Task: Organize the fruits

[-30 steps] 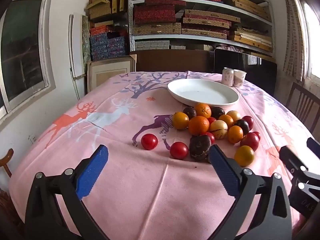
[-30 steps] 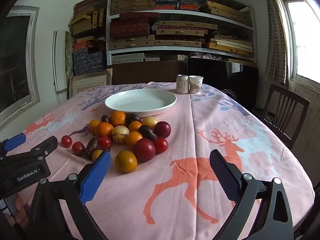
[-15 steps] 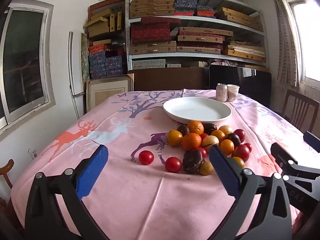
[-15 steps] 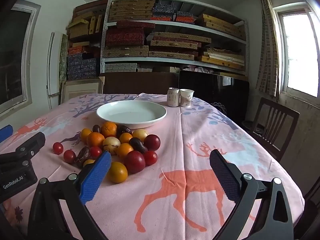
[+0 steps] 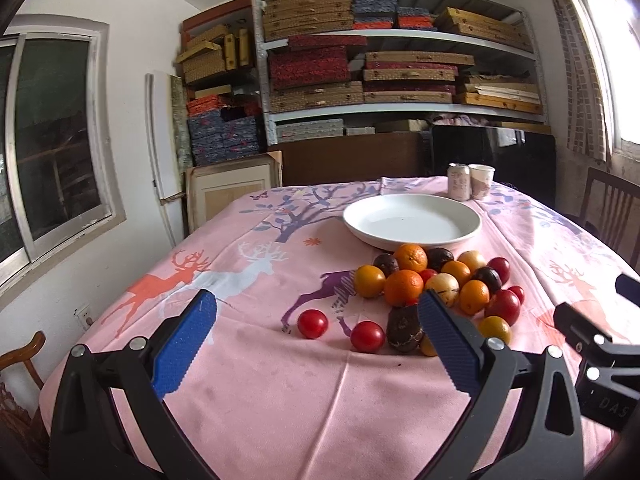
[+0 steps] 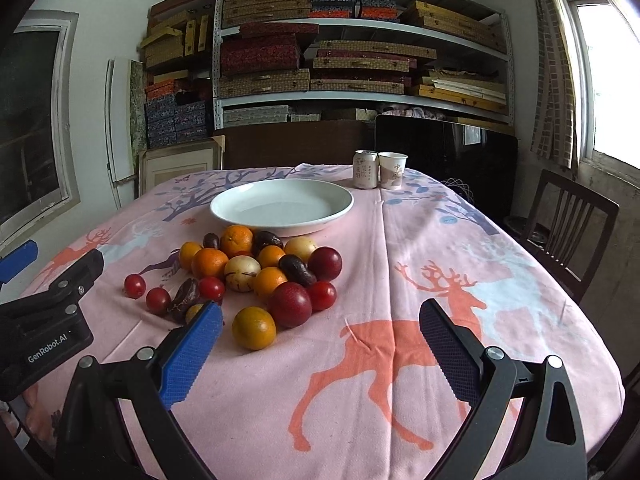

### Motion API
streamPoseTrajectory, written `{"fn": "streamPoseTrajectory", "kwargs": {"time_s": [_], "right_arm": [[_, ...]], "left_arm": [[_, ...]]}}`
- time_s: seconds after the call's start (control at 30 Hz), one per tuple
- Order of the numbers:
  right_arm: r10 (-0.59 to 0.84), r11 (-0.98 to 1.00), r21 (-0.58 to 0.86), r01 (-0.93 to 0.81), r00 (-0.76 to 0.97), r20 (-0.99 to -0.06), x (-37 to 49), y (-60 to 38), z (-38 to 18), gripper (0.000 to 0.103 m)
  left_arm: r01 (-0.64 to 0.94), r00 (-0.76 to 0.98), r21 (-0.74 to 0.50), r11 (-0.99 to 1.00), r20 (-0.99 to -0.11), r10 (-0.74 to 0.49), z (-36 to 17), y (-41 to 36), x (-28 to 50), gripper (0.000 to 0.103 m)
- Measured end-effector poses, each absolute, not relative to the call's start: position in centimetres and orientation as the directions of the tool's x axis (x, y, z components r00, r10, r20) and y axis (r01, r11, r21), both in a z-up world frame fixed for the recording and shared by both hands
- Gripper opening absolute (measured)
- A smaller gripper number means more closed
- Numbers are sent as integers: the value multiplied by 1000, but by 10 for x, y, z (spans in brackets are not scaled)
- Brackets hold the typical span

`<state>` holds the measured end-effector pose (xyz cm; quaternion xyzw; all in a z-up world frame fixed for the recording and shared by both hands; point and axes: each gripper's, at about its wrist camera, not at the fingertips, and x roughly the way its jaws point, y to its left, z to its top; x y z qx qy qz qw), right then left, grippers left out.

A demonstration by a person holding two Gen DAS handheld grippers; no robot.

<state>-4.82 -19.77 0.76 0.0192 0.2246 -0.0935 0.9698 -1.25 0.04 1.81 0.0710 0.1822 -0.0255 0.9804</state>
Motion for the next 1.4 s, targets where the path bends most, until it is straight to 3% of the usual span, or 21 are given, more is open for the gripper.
{"fn": "streamPoseTrajectory", "kwargs": {"time_s": [0.17,0.6,0.83,1.4], "right_arm": [[-181,981,-12,195,888,-423,-50,-203,6,99],[-155,981,29,191,869,-469,-39,-210,2,99],[-165,984,-18,178,869,-467,-40,-202,1,99],[-128,988,15,156,857,-500,-32,-202,-7,99]], "left_arm": [[141,909,75,987,-405,-100,13,3,-5,99],[124,910,137,983,-411,-58,6,-6,0,99],[189,872,29,982,-465,-154,2,3,9,99],[164,871,58,985,-478,-117,-7,7,13,99]]}}
